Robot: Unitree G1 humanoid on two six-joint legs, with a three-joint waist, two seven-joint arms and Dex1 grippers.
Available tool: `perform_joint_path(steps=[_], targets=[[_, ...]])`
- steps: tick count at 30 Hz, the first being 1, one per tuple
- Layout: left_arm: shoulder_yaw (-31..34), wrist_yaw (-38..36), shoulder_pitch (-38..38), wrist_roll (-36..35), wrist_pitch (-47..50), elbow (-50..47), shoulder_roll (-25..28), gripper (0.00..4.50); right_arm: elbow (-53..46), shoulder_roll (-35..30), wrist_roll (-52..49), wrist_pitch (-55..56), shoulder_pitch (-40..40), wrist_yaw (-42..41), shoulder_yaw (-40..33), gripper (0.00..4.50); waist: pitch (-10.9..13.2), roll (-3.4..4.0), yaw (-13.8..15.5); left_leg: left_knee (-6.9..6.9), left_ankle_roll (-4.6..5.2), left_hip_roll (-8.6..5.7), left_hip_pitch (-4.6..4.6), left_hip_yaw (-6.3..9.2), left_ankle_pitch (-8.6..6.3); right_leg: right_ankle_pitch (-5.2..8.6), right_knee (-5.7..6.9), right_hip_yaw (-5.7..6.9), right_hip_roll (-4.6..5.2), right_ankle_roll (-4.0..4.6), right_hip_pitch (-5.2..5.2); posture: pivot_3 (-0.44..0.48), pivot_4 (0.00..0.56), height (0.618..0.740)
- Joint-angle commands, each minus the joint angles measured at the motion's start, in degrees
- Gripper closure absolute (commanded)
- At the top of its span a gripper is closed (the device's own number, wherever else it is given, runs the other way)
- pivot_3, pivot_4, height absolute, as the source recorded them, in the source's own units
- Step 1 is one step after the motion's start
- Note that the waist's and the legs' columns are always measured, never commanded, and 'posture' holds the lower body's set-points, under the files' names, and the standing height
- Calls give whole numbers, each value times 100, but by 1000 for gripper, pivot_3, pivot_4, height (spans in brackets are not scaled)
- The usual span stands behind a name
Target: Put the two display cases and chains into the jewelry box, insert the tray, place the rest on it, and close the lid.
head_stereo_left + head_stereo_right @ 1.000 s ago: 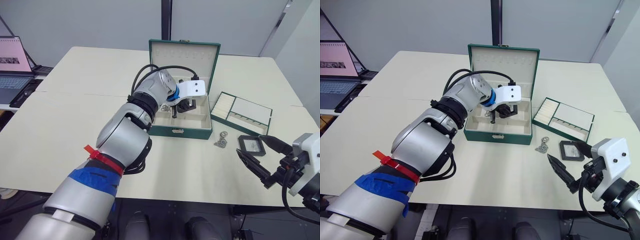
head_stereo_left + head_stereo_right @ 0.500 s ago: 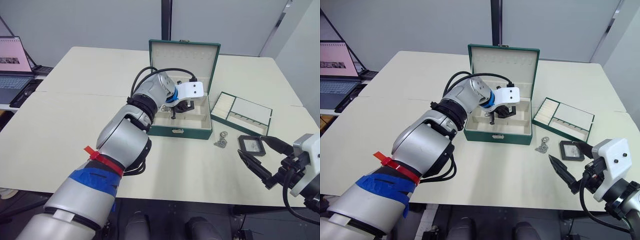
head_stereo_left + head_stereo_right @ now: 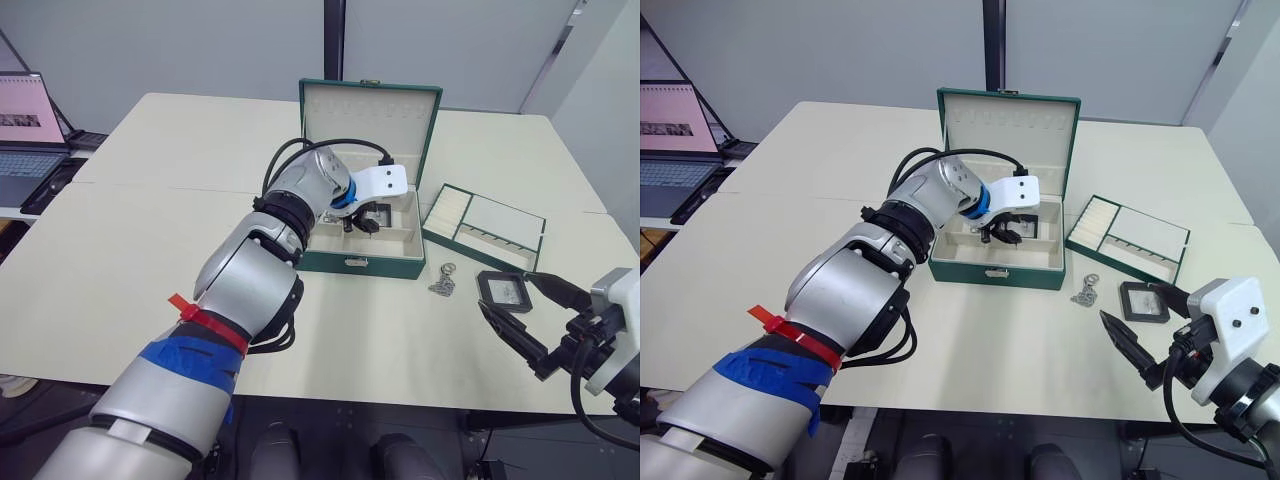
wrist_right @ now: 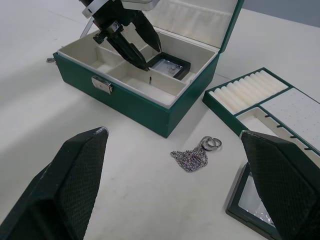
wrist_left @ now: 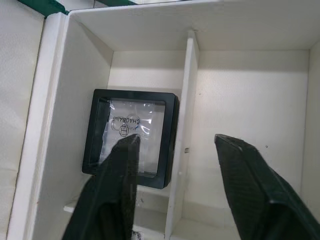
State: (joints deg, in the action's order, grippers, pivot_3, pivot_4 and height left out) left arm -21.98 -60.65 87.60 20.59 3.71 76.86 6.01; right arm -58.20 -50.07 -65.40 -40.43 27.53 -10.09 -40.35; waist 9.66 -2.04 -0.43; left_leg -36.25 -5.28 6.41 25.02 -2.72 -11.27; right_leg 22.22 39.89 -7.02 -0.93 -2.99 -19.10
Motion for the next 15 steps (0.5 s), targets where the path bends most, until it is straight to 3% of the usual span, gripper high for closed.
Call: perform_joint_path(steps=[1,3,8,11,15], targets=[[465,-42,190,-368,108,-151,91,896,-115,-140,-38,111,-233,-5,60,0,0,1,-2,0,0,0,-1,0,0,0,0,0,0,0,0,0,150,740],[809,-330,278,-688,286,-236,202,437,-75,-190,-56,103,-406,7,199,0,0,1,-5,0,0,0,-1,0,0,0,1,0,0,0,0,0,150,740],[1811,-1731,-152,-1907,1059,-1362,935,437,22,-158,126,91,-825,12,829,0,-2,7,-46,4,-1,1,-2,0,1,0,6,3,-1,0,-3,0,150,740],[2158,-1942,-1317,-2567,2135,-3534,1496,437,81,-36,262,89,-807,-53,1054,0,-24,44,-91,8,-2,5,-10,-1,1,0,6,4,0,0,4,0,150,740],[2689,-1362,-3110,-3291,3686,-6454,2084,437,161,63,464,101,-712,-240,1263,0,-38,68,-143,6,-4,19,-15,0,2,0,10,7,-3,0,5,0,150,740]])
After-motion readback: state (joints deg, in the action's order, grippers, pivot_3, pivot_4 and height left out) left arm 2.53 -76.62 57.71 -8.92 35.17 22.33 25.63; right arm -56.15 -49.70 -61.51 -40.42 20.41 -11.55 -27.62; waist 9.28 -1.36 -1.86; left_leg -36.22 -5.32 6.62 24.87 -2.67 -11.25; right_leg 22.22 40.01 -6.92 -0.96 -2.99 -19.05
